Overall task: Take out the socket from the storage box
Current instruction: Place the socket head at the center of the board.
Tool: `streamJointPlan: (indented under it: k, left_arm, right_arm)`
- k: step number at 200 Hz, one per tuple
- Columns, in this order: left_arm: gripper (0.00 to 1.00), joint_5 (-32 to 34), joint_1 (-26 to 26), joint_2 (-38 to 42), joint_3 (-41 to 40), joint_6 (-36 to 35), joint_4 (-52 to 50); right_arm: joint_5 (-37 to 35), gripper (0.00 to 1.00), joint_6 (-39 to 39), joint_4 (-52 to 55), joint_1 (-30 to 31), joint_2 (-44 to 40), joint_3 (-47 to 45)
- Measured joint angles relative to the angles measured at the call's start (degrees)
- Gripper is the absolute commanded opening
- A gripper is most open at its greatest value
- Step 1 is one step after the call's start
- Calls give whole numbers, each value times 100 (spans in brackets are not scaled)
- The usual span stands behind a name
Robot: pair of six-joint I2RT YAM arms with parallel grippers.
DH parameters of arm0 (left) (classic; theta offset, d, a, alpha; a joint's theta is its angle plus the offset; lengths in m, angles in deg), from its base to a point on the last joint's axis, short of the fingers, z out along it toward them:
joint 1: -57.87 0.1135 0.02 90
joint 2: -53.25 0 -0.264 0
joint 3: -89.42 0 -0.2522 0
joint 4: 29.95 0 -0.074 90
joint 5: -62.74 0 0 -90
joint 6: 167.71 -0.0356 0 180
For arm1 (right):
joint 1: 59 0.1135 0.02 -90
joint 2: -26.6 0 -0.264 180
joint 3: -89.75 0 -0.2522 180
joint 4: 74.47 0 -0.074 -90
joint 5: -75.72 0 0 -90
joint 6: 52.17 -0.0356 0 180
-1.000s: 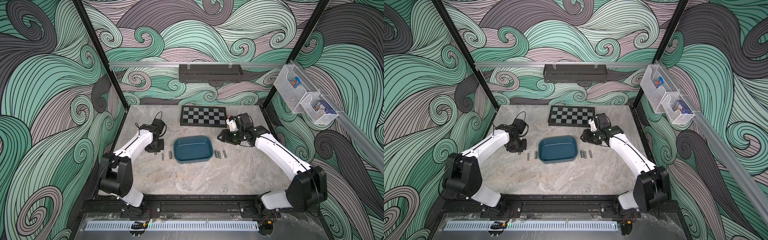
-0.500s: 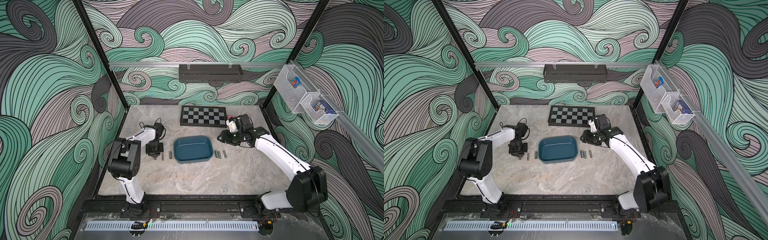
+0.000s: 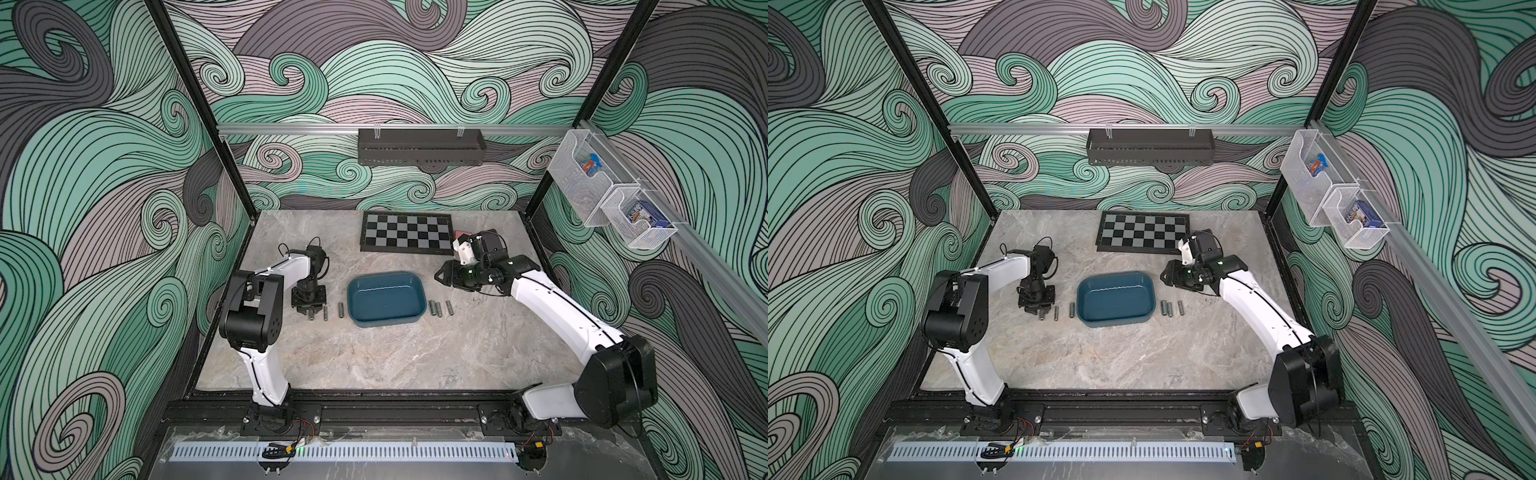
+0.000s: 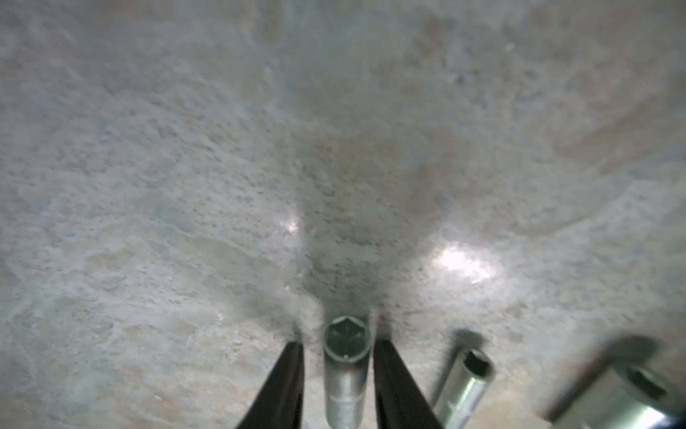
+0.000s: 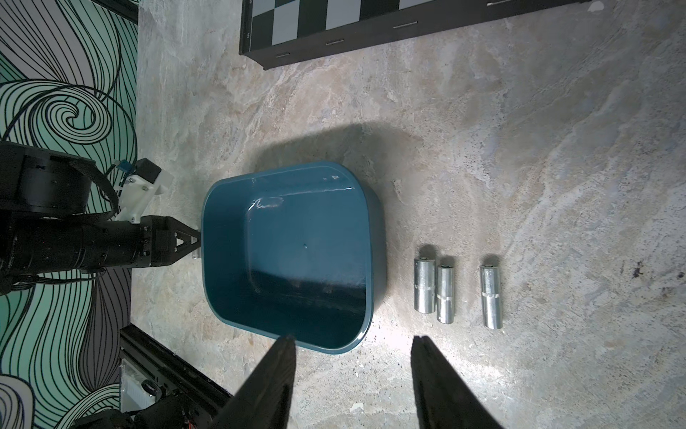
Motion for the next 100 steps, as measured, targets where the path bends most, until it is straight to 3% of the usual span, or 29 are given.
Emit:
streamJointPlan:
  k: [100]
  left_arm:
    - [44,-85,11,0,4,-42,7]
  right_arm:
    - [0,55,-2,0,0,-4,-11]
